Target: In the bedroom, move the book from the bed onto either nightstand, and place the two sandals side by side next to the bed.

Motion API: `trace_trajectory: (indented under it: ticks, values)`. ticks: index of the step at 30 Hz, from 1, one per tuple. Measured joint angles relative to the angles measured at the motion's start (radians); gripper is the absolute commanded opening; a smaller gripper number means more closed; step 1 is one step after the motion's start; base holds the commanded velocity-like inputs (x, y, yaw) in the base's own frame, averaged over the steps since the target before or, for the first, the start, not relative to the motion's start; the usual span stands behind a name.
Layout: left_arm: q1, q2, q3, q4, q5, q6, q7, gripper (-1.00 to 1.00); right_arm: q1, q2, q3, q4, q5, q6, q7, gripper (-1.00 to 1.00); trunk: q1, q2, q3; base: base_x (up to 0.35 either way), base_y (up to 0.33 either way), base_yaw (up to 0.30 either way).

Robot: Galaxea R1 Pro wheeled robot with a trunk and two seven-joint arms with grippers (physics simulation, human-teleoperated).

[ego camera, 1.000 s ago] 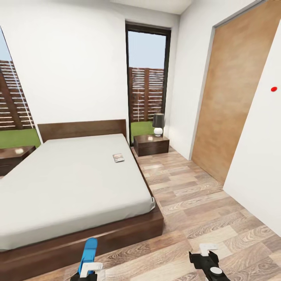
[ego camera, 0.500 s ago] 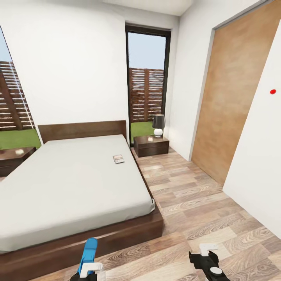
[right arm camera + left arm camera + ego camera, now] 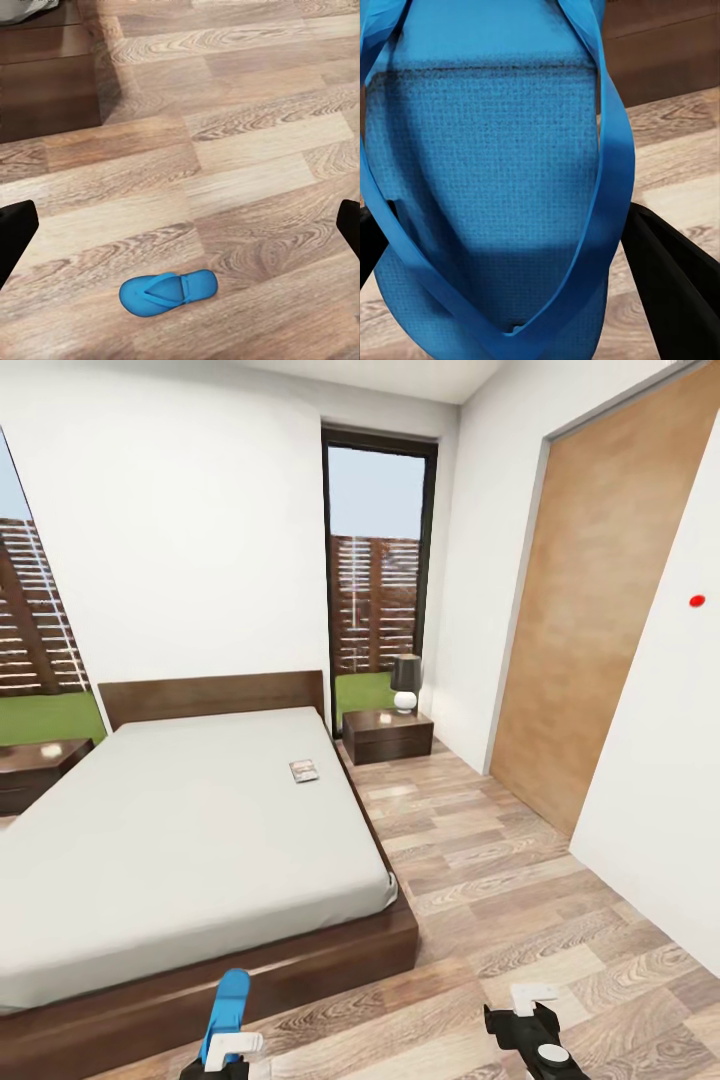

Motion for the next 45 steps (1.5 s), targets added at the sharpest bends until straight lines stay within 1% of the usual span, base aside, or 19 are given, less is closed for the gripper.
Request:
trace_trajectory:
  ticks: [45]
  values:
    - [0.001,0.000,0.000,0.000,0.000,0.000,0.000,-1.00,0.000,0.002,0.000,0.000,0.000,0.000,0.002,1.00,-0.173,0.315,0.141,0.000,0.000,0.000]
